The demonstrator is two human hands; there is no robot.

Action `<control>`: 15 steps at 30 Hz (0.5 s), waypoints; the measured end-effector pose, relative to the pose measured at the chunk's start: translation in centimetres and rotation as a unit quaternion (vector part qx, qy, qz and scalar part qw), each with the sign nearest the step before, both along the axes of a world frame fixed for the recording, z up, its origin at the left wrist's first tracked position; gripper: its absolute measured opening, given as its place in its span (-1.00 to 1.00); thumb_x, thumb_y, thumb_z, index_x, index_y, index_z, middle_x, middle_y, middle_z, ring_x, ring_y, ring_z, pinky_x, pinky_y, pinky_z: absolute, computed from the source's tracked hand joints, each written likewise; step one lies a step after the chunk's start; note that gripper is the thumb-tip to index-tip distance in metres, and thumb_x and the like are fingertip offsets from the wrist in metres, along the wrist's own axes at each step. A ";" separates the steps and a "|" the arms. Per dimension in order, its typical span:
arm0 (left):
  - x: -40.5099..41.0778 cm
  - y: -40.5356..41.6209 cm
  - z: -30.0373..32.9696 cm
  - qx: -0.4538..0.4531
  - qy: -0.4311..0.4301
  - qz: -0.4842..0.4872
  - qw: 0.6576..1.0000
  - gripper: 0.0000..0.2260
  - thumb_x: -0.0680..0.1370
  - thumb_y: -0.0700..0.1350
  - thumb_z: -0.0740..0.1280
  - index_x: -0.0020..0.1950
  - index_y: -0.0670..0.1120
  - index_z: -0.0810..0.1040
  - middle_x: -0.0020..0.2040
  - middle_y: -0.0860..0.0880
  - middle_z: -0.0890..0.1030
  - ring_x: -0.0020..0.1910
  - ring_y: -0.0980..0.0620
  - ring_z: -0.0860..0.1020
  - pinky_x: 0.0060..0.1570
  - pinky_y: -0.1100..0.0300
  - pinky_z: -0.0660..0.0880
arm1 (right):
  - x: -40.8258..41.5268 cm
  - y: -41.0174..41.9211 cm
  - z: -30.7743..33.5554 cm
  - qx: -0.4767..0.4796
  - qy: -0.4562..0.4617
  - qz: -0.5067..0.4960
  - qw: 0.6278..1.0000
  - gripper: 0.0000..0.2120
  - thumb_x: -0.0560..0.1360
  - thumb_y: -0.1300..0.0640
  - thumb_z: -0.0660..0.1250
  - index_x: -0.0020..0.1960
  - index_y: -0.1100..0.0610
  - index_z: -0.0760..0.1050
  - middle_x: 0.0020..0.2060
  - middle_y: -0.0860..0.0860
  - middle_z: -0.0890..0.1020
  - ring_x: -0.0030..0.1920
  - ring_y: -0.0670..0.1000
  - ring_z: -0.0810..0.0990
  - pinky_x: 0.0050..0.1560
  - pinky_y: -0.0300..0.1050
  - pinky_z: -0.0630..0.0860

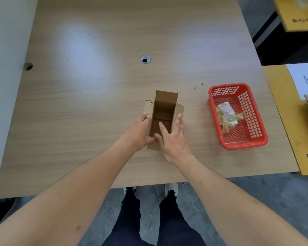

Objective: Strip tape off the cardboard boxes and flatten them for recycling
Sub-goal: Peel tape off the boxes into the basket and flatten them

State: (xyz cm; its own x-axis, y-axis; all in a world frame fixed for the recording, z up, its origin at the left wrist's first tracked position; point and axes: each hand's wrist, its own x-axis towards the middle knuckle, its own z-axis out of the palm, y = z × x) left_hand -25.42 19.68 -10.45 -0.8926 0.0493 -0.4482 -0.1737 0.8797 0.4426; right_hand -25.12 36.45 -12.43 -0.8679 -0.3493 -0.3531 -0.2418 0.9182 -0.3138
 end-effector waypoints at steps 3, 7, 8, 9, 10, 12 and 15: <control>0.1 -1.0 0.2 0.040 -0.035 0.005 0.999 -0.14 0.52 -0.03 0.52 0.66 -0.15 0.09 0.67 -0.04 0.03 0.62 -0.01 0.11 0.52 0.21 0.10 | 0.0 0.7 -0.5 -0.040 -0.052 0.017 0.998 -0.45 0.63 -0.32 0.09 0.54 -0.11 0.32 0.54 0.30 -0.45 0.57 0.32 -0.43 0.63 0.20 -0.08; 0.8 -3.3 0.3 0.153 -0.041 0.083 0.984 -0.47 0.62 -0.37 0.28 0.58 -0.12 0.33 0.63 0.00 0.19 0.59 -0.04 0.22 0.54 0.11 0.23 | -0.4 0.3 -0.9 -0.066 -0.007 0.046 0.997 -0.79 0.62 -0.10 0.33 -0.01 0.04 0.55 0.55 0.28 -0.44 0.56 0.35 -0.42 0.63 0.24 -0.08; 1.1 -3.9 0.5 0.146 -0.021 0.097 0.984 -0.50 0.62 -0.39 0.22 0.55 -0.10 0.38 0.60 0.01 0.26 0.57 -0.04 0.27 0.53 0.09 0.26 | -0.5 -0.3 -1.0 -0.062 0.007 0.050 0.997 -0.80 0.63 -0.06 0.33 -0.05 0.06 0.54 0.57 0.29 -0.40 0.57 0.36 -0.39 0.63 0.25 -0.06; 1.3 -4.4 0.7 0.134 0.007 0.115 0.984 -0.51 0.62 -0.40 0.19 0.53 -0.09 0.40 0.57 0.01 0.31 0.52 -0.04 0.34 0.51 0.09 0.29 | -0.5 -0.9 -0.9 -0.068 0.019 0.047 0.996 -0.81 0.64 -0.03 0.32 -0.06 0.08 0.52 0.59 0.30 -0.33 0.58 0.37 -0.35 0.62 0.26 -0.02; 1.4 -4.8 0.9 0.124 0.040 0.139 0.982 -0.50 0.62 -0.42 0.16 0.53 -0.08 0.39 0.53 0.00 0.35 0.47 -0.06 0.40 0.48 0.10 0.33 | -0.6 -1.5 -0.7 -0.094 0.026 0.038 0.994 -0.82 0.66 0.00 0.30 -0.05 0.08 0.50 0.61 0.32 -0.24 0.60 0.38 -0.28 0.61 0.26 0.04; 1.6 -5.8 1.1 0.096 0.101 0.194 0.971 -0.47 0.62 -0.43 0.15 0.57 -0.11 0.30 0.50 -0.05 0.34 0.40 -0.06 0.44 0.44 0.13 0.36 | -0.9 -2.7 0.2 -0.195 0.010 -0.024 0.980 -0.85 0.68 0.02 0.26 -0.01 0.06 0.49 0.64 0.27 -0.06 0.63 0.32 -0.11 0.55 0.17 0.22; 1.8 -7.2 0.8 0.063 0.129 0.207 0.968 -0.45 0.64 -0.34 0.19 0.62 -0.13 0.20 0.57 -0.10 0.26 0.55 -0.04 0.25 0.50 0.28 0.12 | -1.7 -4.8 1.7 -0.369 -0.088 -0.161 0.911 -0.82 0.70 0.00 0.19 0.07 0.04 0.53 0.43 0.18 0.40 0.43 0.09 0.38 0.29 -0.08 0.34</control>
